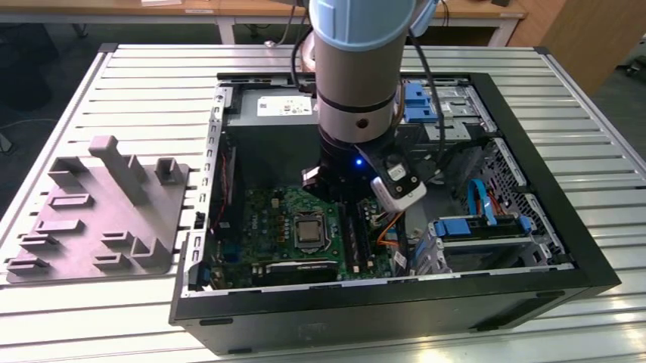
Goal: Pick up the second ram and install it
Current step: 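Insert the second ram into the second slot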
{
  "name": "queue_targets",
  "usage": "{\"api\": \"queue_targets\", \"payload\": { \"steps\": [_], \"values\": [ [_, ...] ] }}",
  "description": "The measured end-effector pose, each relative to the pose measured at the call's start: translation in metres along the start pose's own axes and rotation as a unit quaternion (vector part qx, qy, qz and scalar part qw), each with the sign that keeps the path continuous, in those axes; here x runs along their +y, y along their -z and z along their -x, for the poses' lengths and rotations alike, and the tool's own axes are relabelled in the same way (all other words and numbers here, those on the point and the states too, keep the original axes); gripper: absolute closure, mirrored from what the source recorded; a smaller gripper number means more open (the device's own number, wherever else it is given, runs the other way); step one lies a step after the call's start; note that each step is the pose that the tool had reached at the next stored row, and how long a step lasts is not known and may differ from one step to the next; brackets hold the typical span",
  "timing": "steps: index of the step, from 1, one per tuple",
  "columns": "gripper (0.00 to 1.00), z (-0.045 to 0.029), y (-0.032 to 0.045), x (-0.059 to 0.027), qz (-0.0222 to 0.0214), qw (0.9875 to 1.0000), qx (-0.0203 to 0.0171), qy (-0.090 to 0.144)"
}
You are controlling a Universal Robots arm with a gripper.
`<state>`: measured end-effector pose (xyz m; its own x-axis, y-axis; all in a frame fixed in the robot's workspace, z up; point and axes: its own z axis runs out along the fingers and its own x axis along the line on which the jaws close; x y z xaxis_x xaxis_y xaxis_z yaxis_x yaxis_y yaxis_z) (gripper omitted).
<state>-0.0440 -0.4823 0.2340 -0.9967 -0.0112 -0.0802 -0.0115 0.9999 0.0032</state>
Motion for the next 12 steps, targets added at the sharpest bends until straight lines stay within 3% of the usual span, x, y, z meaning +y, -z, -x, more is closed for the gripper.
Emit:
{"api": "queue_targets", "payload": {
  "steps": [12],
  "values": [
    [0.89, -0.0002, -0.0036, 0.0014, 0.0000, 1.0000, 0.0000, 0.000]
  ]
}}
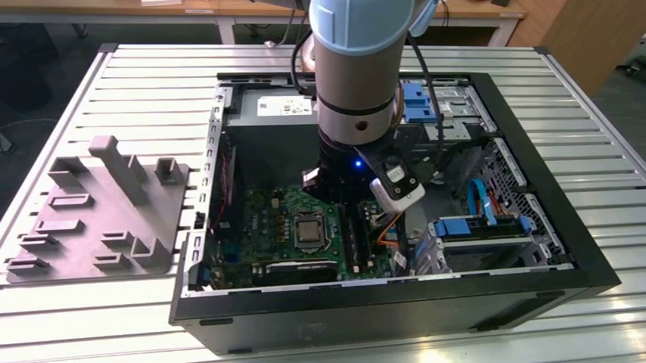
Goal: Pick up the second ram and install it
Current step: 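Insert the second ram into the second slot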
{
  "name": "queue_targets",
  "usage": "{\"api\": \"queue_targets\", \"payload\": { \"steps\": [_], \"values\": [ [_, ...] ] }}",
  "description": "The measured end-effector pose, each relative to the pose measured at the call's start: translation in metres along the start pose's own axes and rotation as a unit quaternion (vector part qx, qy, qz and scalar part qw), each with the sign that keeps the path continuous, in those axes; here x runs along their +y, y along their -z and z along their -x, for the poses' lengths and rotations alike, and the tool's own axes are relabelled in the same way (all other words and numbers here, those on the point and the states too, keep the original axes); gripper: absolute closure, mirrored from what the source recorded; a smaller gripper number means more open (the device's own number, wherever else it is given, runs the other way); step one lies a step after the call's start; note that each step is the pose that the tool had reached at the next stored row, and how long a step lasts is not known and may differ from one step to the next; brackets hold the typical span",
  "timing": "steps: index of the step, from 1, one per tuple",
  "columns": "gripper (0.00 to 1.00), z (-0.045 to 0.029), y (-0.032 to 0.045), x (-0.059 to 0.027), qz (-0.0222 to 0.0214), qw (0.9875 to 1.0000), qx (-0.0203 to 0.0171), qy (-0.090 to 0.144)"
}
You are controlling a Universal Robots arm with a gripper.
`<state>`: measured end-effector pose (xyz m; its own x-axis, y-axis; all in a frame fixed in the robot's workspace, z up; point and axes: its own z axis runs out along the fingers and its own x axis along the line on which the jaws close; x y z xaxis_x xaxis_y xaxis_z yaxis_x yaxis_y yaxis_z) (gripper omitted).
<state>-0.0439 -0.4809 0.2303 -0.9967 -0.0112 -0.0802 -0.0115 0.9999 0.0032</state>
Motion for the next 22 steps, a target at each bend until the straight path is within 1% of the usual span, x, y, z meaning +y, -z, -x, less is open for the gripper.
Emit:
{"api": "queue_targets", "payload": {
  "steps": [5, 15, 22],
  "values": [
    [0.89, -0.0002, -0.0020, 0.0000, 0.0000, 1.0000, 0.0000, 0.000],
    [0.89, -0.0002, -0.0026, 0.0001, 0.0001, 1.0000, 0.0000, 0.000],
    [0.89, -0.0003, -0.0032, 0.0000, -0.0006, 1.0000, 0.0000, -0.010]
  ]
}}
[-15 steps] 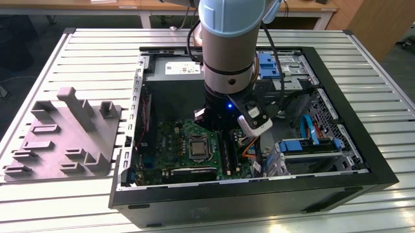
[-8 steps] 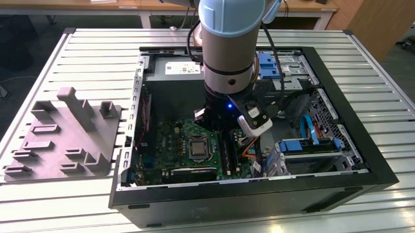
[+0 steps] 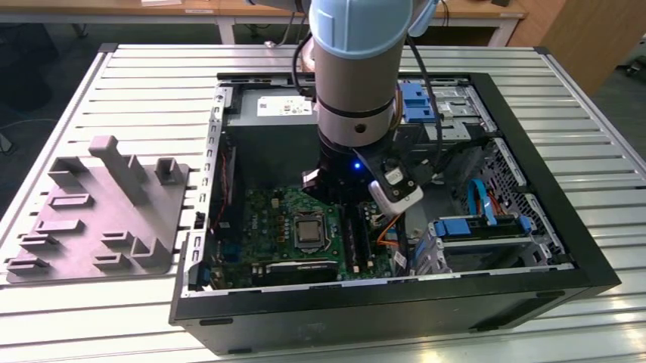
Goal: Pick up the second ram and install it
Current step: 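Insert the second ram into the second slot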
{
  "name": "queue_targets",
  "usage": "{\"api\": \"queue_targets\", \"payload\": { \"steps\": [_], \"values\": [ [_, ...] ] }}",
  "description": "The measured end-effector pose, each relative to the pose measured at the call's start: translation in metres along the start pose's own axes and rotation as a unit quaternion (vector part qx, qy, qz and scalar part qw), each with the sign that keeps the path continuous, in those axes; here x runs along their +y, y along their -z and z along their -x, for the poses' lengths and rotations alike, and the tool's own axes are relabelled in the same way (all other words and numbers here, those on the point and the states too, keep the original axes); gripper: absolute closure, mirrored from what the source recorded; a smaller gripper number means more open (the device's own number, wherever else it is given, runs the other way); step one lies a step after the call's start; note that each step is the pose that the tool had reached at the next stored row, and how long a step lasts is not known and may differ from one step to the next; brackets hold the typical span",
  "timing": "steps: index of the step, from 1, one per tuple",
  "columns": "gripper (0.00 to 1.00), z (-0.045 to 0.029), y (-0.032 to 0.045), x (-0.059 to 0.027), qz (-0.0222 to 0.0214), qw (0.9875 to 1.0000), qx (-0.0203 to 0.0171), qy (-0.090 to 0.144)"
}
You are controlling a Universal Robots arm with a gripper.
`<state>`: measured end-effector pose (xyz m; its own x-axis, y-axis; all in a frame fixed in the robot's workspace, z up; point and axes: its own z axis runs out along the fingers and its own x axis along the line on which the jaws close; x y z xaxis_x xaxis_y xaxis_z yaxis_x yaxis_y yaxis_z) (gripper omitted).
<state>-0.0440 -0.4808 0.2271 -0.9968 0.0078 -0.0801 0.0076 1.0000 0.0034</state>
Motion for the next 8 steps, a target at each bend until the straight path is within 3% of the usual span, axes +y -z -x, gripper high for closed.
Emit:
{"api": "queue_targets", "payload": {
  "steps": [8],
  "values": [
    [0.89, 0.0008, -0.0016, 0.0000, -0.0003, 1.0000, 0.0000, -0.002]
  ]
}}
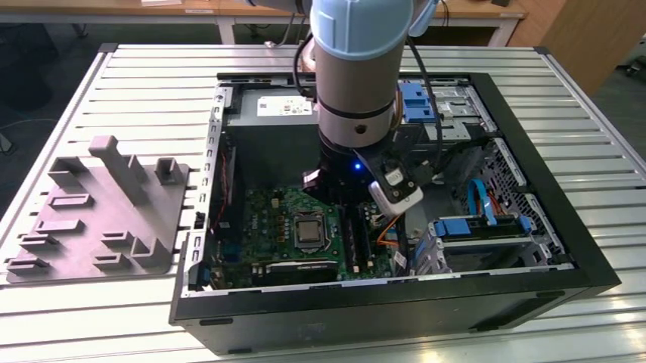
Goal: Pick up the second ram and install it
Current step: 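Insert the second ram into the second slot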
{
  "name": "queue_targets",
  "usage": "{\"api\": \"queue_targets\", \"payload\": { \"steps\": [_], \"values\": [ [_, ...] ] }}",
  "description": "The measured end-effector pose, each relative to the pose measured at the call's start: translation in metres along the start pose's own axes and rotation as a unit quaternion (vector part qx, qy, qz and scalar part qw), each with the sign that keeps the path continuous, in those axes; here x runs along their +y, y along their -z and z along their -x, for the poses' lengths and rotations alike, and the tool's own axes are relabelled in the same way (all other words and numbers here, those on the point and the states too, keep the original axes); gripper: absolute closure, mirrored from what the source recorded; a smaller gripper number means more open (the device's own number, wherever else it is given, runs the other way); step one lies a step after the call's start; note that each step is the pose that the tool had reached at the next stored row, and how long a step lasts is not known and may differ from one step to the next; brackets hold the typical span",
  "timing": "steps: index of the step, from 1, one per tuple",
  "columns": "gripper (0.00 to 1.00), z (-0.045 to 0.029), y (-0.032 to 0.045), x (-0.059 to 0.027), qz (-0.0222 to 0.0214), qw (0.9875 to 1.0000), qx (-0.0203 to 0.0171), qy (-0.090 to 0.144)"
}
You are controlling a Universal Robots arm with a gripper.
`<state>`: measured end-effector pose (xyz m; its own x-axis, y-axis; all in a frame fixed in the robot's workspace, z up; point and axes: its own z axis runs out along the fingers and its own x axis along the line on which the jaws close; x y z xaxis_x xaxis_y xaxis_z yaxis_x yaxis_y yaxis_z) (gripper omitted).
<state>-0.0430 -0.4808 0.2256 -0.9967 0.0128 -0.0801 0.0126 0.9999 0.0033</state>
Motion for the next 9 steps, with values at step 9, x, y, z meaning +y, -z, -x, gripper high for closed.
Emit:
{"api": "queue_targets", "payload": {
  "steps": [9],
  "values": [
    [0.89, 0.0003, -0.0010, 0.0003, 0.0003, 1.0000, 0.0000, -0.001]
  ]
}}
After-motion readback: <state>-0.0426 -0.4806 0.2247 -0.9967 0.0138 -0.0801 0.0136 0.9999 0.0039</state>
